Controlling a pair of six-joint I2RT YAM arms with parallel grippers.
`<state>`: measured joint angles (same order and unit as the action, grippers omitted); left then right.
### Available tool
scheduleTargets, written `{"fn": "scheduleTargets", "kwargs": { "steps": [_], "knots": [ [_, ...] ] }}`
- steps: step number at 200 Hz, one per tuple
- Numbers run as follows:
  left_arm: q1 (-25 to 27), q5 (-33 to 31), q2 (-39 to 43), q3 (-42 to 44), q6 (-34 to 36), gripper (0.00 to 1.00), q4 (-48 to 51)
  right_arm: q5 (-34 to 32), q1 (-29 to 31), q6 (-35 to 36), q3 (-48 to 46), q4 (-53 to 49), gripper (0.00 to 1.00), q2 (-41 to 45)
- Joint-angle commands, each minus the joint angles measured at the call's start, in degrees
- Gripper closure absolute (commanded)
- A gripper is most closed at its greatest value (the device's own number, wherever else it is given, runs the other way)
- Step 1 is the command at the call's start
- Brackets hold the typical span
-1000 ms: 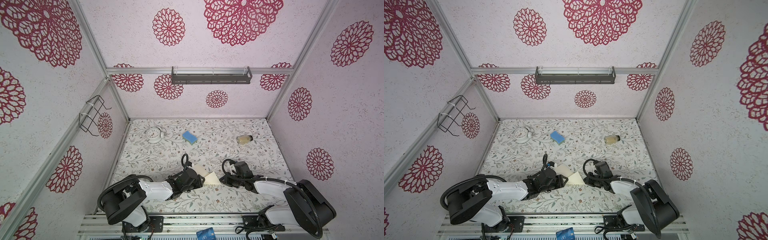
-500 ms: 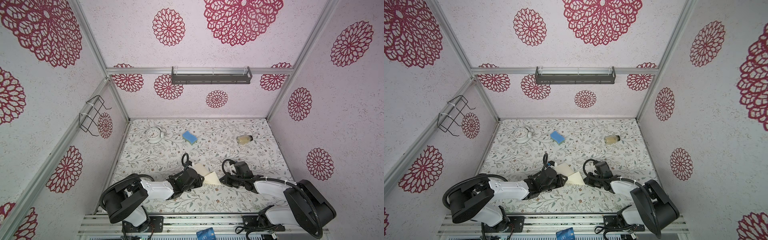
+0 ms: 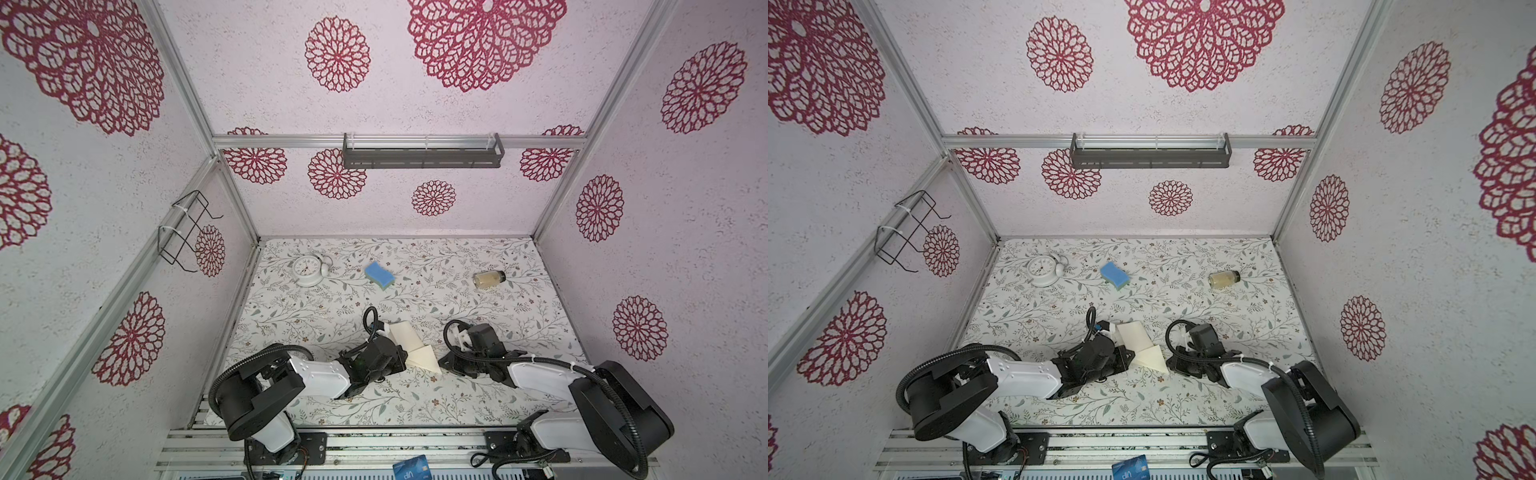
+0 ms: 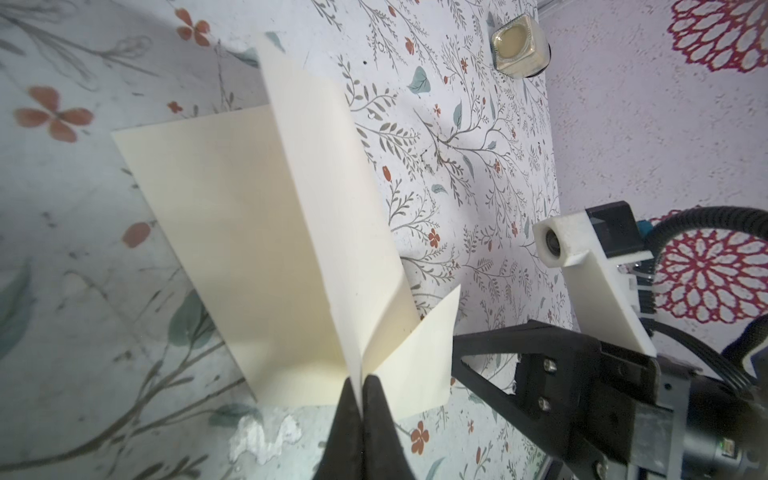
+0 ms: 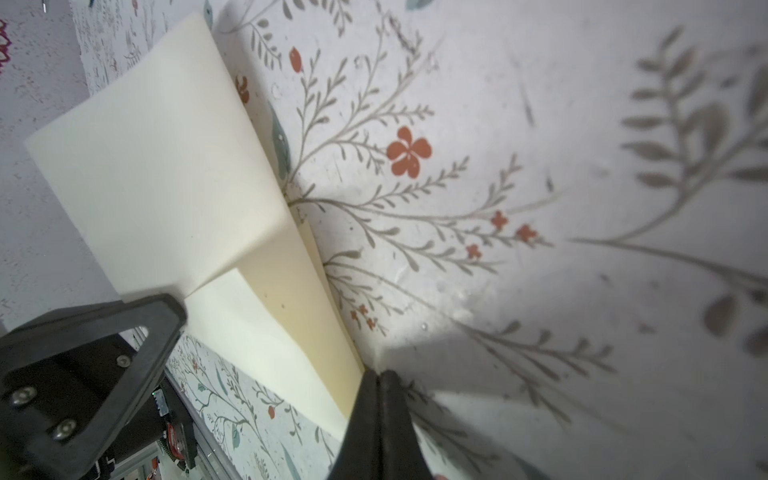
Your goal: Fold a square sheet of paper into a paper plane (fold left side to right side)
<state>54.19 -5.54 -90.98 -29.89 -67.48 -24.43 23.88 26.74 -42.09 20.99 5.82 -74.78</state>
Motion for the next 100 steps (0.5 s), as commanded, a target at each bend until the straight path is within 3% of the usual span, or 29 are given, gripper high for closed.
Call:
{"fn": "scheduleTargets", "kwargs": {
  "steps": [1,13,32,41,100],
  "knots": [
    [0.0,-1.4,2.3,0.0,-1.4,1.0,1.8,-3.3,0.7,2.9,2.3,-9.2,1.0,5.3],
    [0.0,-1.4,3.4,0.0,-2.3,1.0,3.5,-5.7,1.9,5.4,3.6,-13.1,0.99,8.5],
    [0.0,-1.0,4.8,-0.6,-3.8,1.0,7.0,-8.3,4.3,8.7,5.1,-16.6,0.78,12.4],
    [-0.1,-0.7,5.3,-1.1,-4.2,1.0,8.9,-9.4,5.6,10.0,6.1,-17.8,0.73,13.3],
    [-1.0,2.1,6.0,-3.4,-6.1,1.0,14.6,-15.7,15.8,16.7,12.3,-18.6,0.61,8.7]
  ]
}}
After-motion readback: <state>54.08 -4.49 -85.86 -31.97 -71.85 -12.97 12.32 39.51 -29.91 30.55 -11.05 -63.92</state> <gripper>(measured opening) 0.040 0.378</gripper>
